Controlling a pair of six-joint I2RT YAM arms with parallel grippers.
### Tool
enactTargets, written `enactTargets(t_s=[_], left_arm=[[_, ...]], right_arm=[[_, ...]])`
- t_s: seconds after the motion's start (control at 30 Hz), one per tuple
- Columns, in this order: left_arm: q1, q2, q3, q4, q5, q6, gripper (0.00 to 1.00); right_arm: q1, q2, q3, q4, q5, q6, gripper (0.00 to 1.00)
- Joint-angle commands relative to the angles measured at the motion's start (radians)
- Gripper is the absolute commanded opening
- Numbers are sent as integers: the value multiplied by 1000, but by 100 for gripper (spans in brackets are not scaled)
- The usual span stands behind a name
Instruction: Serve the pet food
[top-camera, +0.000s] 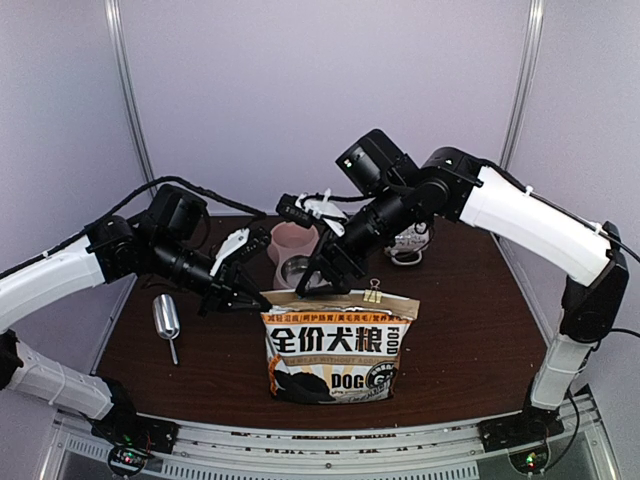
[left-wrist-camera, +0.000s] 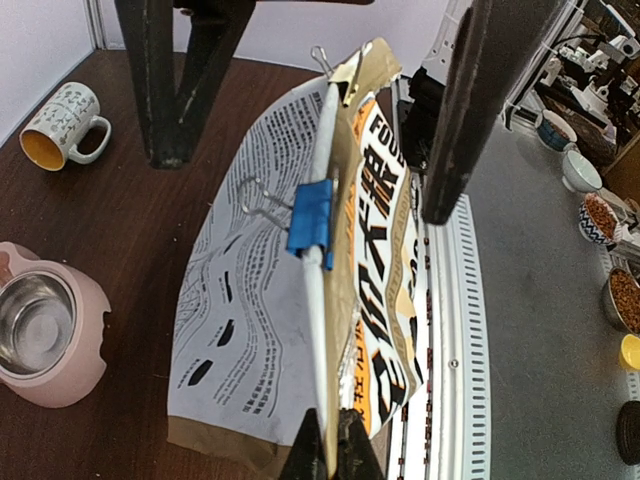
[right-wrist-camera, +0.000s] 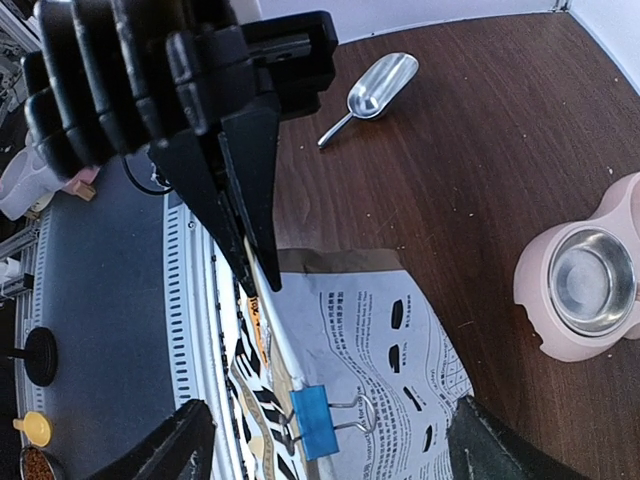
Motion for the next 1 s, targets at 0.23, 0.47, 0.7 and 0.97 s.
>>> enactTargets(t_s=[0.23, 0.47, 0.7, 0.97], left_arm=[[-25, -15, 7, 64, -3, 3, 0], [-26, -14, 9, 57, -13, 6, 0], [-26, -14, 10, 54, -18, 8, 0], [-27, -14, 10, 51, -22, 7, 0]], right_arm=[[-3, 37, 60, -60, -154, -26, 80], [5, 21, 65, -87, -198, -45, 73], [6, 15, 67, -74, -224, -53, 65], [5, 35, 82, -72, -163, -51, 57]])
